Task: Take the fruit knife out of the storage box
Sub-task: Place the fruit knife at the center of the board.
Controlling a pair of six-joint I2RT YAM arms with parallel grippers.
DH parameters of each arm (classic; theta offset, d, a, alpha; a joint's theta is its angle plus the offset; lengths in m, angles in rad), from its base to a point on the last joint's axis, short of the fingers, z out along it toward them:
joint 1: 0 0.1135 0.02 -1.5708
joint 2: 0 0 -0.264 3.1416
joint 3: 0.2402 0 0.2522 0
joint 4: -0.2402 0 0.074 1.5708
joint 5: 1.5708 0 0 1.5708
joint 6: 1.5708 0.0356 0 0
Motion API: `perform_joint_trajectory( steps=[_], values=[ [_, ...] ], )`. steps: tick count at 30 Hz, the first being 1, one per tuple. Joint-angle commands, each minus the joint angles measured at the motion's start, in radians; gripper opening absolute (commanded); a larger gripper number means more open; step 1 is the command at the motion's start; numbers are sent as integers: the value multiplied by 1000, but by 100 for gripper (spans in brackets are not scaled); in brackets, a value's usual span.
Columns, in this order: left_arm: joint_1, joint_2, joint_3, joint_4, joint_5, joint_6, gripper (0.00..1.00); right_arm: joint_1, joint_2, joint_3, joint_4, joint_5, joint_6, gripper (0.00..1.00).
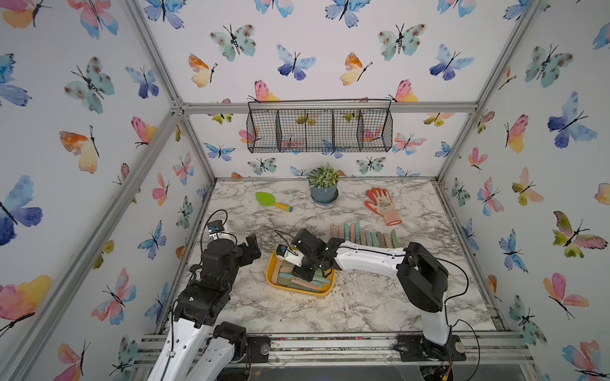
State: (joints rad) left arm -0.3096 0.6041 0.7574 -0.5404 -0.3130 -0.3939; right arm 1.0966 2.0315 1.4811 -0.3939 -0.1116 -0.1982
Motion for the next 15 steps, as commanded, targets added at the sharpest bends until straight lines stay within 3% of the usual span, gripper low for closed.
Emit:
perform_joint_trajectory(
  steps=[1,8,15],
  values=[
    [-1,-16,3,-17,-31,-11,98,20,86,98,-92,9,-36,43],
    [0,-35,0,-15,-18,-10,98,30,187,223,-190,71,-27,43],
    [-1,-30,0,-16,-15,-9,98,31,196,240,-182,94,-26,43]
  ],
)
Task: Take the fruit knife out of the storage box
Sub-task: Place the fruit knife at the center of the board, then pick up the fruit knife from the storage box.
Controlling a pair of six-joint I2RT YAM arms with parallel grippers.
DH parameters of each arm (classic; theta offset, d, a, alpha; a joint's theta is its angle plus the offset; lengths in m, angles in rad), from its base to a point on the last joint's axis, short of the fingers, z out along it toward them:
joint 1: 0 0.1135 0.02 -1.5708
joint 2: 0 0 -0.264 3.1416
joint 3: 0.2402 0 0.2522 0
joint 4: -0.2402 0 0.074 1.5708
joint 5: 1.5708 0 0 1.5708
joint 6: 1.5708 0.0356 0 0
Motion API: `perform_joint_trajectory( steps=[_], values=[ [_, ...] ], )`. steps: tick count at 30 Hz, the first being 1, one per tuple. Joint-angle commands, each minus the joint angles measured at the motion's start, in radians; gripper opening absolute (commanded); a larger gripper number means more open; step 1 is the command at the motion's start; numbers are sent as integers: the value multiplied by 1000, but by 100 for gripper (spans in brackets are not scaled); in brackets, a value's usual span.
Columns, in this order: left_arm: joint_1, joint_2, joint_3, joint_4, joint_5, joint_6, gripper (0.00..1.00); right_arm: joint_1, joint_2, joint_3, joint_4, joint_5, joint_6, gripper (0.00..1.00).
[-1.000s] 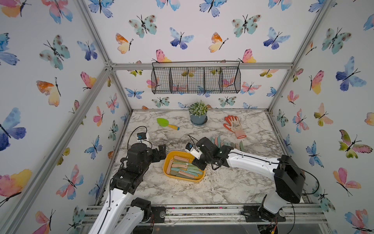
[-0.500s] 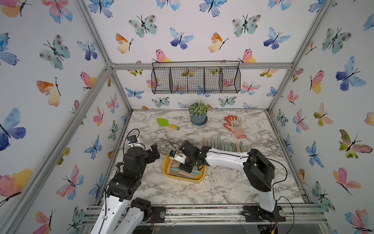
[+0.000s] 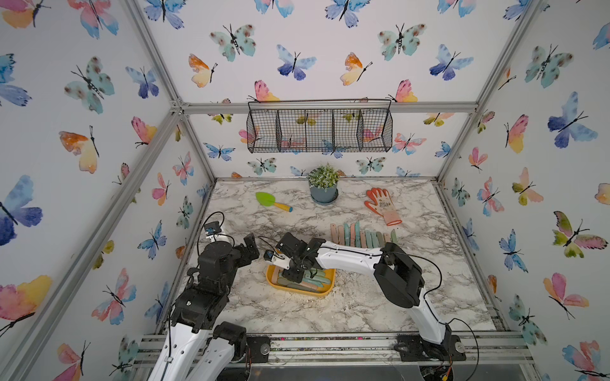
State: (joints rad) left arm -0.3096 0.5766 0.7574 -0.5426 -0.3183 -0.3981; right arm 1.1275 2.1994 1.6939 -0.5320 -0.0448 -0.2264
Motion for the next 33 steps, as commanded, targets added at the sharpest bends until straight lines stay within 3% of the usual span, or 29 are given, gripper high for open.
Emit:
perform_joint_trajectory(
  steps=[1,15,33],
  values=[
    [0,-3,0,-13,-8,-5,98,0,31,33,-56,36,4,43],
    [0,20,0,-10,19,3,98,-1,71,82,-129,123,10,44],
    [0,14,-1,-8,24,4,98,-12,121,139,-256,131,16,39]
  ],
)
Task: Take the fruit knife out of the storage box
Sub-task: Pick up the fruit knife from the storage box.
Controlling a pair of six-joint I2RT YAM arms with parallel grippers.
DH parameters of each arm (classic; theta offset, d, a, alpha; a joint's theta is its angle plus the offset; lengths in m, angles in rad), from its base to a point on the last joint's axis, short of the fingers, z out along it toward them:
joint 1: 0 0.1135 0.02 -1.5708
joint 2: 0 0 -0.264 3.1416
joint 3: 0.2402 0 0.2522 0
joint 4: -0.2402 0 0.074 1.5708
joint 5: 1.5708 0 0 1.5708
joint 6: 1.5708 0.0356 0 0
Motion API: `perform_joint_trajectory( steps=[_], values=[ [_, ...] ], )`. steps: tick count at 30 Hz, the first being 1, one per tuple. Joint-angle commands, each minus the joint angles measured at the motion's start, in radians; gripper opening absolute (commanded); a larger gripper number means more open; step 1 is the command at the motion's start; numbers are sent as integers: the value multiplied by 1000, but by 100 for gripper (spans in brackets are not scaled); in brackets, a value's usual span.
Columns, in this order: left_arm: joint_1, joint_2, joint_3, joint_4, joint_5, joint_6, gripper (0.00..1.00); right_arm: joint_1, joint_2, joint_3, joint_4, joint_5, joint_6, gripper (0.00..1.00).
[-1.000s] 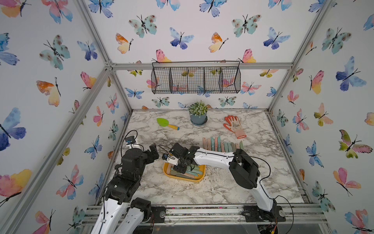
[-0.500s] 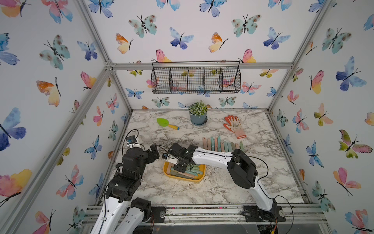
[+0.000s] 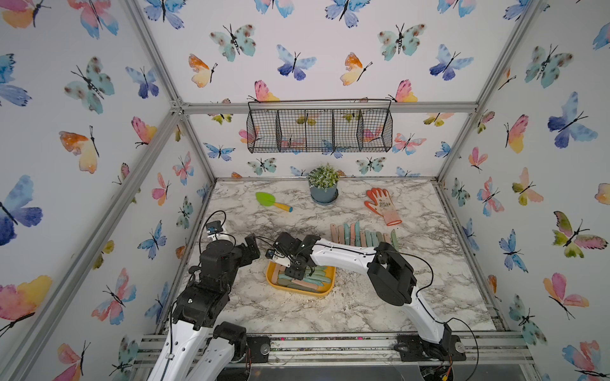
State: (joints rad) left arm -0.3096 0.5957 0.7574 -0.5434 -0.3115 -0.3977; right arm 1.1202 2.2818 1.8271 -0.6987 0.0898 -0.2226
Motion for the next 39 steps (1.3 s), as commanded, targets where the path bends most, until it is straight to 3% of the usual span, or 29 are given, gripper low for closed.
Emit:
perform_joint_trajectory(
  steps=[1,15,39],
  values=[
    [1,-5,-1,-7,17,3,98,-5,36,5,-89,-4,14,38],
    [1,-4,-1,-6,16,3,98,-7,-1,9,-69,-5,20,24],
    [0,17,1,-3,41,11,99,-12,-198,-72,-23,50,106,24]
  ],
)
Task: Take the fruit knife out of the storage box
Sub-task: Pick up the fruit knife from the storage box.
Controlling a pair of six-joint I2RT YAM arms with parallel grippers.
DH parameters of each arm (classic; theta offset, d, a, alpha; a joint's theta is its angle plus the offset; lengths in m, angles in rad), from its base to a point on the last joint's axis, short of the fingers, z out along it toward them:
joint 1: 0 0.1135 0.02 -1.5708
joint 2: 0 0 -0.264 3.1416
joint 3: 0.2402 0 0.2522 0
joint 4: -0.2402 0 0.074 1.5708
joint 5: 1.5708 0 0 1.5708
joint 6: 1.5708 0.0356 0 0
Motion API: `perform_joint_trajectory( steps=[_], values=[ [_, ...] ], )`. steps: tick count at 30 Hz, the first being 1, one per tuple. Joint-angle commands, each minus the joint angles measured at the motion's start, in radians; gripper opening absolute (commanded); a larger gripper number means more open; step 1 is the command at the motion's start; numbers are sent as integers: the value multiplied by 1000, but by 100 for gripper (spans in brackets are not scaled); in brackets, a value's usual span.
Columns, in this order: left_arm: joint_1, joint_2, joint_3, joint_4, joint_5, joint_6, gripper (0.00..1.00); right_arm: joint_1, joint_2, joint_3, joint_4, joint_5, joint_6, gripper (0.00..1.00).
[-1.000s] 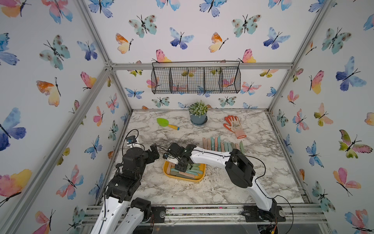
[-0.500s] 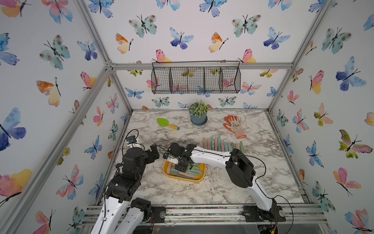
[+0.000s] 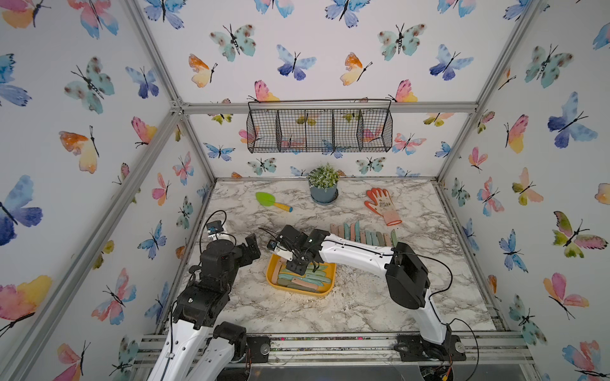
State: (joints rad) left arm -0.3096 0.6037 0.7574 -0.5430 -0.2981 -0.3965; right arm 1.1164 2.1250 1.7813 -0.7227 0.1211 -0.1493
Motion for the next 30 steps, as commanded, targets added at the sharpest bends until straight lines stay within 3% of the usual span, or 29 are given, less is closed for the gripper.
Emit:
perform_joint_trajectory(
  steps=[1,7,16,23,30],
  values=[
    [0,10,1,-3,31,11,98,-9,-50,-34,3,19,37,24],
    [-2,12,9,-7,101,22,99,-27,-96,-67,-17,33,78,23],
    [-1,73,-20,65,363,63,98,-164,-270,-238,7,56,170,23],
    [-3,138,-12,71,426,72,98,-438,-438,-482,76,36,245,23],
    [-4,98,-28,80,417,74,98,-722,-543,-636,132,-20,284,23]
  ],
)
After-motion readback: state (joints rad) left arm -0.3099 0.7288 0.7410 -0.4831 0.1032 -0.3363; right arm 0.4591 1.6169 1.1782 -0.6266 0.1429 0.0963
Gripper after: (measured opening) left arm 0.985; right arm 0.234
